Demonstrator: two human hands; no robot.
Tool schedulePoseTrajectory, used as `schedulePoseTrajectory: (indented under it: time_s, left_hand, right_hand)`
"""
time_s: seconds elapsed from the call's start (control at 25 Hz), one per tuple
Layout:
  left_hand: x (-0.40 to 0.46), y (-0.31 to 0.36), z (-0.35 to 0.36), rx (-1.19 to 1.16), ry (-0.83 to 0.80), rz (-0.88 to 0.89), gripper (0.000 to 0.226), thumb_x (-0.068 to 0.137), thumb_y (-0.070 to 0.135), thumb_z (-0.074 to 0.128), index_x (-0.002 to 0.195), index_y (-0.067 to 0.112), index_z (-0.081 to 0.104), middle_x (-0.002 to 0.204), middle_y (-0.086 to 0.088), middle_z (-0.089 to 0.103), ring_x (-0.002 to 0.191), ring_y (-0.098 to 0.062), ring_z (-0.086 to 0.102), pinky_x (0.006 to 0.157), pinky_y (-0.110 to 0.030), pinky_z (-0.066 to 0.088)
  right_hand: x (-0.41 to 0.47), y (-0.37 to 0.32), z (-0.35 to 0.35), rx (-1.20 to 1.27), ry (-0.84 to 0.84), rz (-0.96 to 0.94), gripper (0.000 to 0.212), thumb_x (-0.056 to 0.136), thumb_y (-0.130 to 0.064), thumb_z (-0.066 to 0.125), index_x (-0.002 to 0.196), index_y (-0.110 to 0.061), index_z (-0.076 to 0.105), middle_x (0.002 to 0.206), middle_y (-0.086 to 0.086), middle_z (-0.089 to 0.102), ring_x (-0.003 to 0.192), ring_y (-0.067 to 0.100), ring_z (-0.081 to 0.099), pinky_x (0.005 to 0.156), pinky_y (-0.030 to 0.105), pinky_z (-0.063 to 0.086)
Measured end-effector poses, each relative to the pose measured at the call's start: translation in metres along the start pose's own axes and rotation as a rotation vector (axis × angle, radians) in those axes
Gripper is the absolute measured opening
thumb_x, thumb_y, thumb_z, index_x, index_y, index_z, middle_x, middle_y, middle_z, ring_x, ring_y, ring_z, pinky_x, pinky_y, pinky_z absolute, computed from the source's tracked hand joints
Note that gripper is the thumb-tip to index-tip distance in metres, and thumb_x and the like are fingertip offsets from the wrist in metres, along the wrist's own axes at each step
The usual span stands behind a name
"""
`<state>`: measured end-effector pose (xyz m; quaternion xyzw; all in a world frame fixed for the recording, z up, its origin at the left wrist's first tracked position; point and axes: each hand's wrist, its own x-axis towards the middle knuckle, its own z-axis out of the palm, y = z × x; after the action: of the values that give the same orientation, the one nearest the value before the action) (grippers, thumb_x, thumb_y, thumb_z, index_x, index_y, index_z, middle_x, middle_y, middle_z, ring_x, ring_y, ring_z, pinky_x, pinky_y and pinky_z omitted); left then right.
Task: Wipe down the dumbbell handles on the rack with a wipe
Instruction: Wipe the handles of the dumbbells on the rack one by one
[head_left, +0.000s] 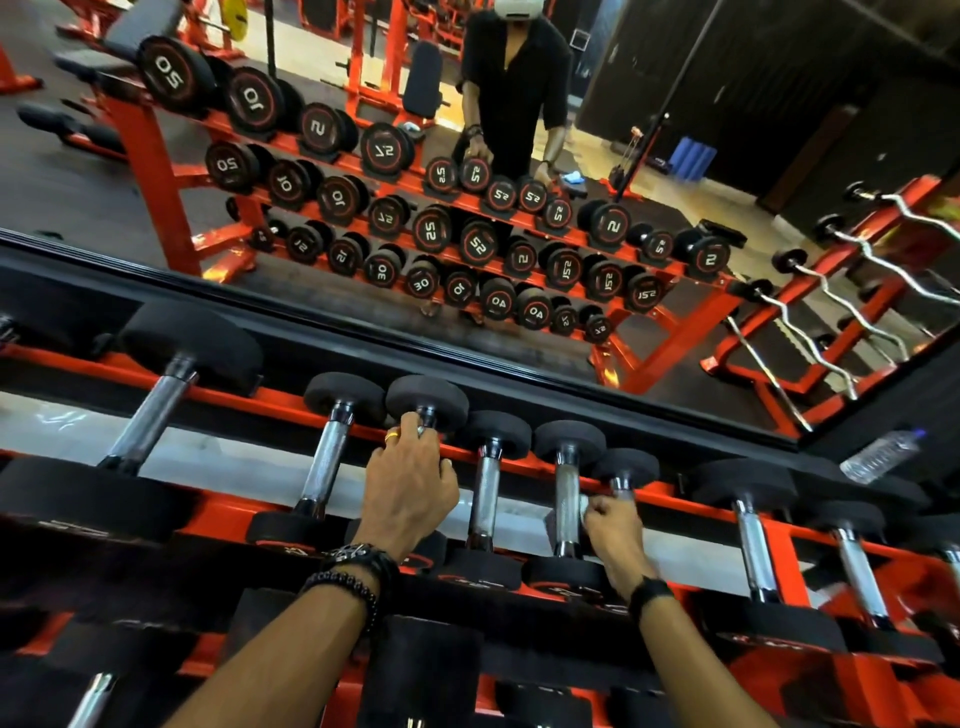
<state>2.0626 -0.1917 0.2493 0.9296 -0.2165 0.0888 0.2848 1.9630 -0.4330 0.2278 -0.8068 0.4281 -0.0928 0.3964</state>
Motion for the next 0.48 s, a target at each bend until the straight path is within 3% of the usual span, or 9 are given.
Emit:
schedulePoseTrajectory:
  time_s: [0.08, 0.12, 0.2, 0.28, 0.36, 0.48]
  left_hand:
    - [0.001, -0.001, 0.001, 0.045, -0.013, 0.001, 0.016, 0.091, 0.033, 0.058, 0.091, 0.017, 0.053, 0.116, -0.002, 0.042, 0.084, -0.012, 0.049, 0.076, -0.028, 0.054]
    - [0.001, 0.000, 0.001, 0.046, -0.017, 0.002, 0.016, 0.091, 0.032, 0.058, 0.092, 0.017, 0.054, 0.117, -0.002, 0.042, 0.085, -0.012, 0.049, 0.077, -0.028, 0.054]
    - [0.000, 0.000, 0.001, 0.026, -0.011, 0.000, 0.014, 0.091, 0.030, 0.058, 0.092, 0.017, 0.054, 0.116, -0.002, 0.043, 0.084, -0.012, 0.048, 0.076, -0.028, 0.053]
    - [0.000, 0.000, -0.001, 0.011, -0.005, -0.002, 0.013, 0.090, 0.029, 0.058, 0.093, 0.017, 0.054, 0.115, -0.001, 0.044, 0.084, -0.012, 0.048, 0.076, -0.028, 0.053]
    - [0.000, -0.001, -0.001, 0.015, -0.010, -0.003, 0.013, 0.091, 0.029, 0.058, 0.094, 0.017, 0.054, 0.116, -0.001, 0.043, 0.086, -0.012, 0.049, 0.078, -0.027, 0.052]
    - [0.001, 0.000, 0.001, 0.034, -0.016, -0.001, 0.015, 0.092, 0.030, 0.056, 0.095, 0.016, 0.054, 0.118, -0.002, 0.042, 0.088, -0.013, 0.050, 0.079, -0.026, 0.050]
  right_hand:
    - [0.001, 0.007, -0.007, 0.077, -0.172, 0.062, 0.040, 0.085, 0.015, 0.046, 0.056, -0.008, 0.060, 0.061, 0.015, 0.058, 0.055, 0.025, 0.053, 0.051, 0.029, 0.043]
    - [0.008, -0.001, -0.009, 0.139, -0.192, 0.101, 0.033, 0.086, 0.015, 0.045, 0.066, -0.003, 0.064, 0.068, 0.020, 0.065, 0.060, 0.031, 0.060, 0.054, 0.031, 0.051]
    - [0.032, -0.017, -0.007, 0.293, -0.119, 0.149, 0.016, 0.088, 0.010, 0.050, 0.086, 0.010, 0.066, 0.087, 0.030, 0.070, 0.077, 0.041, 0.069, 0.065, 0.051, 0.060]
    - [0.043, -0.030, -0.002, 0.395, -0.047, 0.158, 0.015, 0.088, 0.004, 0.055, 0.092, 0.014, 0.065, 0.098, 0.035, 0.067, 0.083, 0.042, 0.068, 0.072, 0.064, 0.055]
    - [0.030, -0.028, -0.005, 0.408, -0.090, 0.148, 0.018, 0.089, 0.002, 0.053, 0.095, 0.016, 0.063, 0.098, 0.038, 0.065, 0.084, 0.042, 0.068, 0.078, 0.065, 0.054]
    - [-0.016, -0.016, -0.026, 0.391, -0.317, 0.136, 0.020, 0.089, 0.004, 0.042, 0.105, 0.012, 0.051, 0.095, 0.036, 0.067, 0.088, 0.040, 0.068, 0.085, 0.056, 0.055]
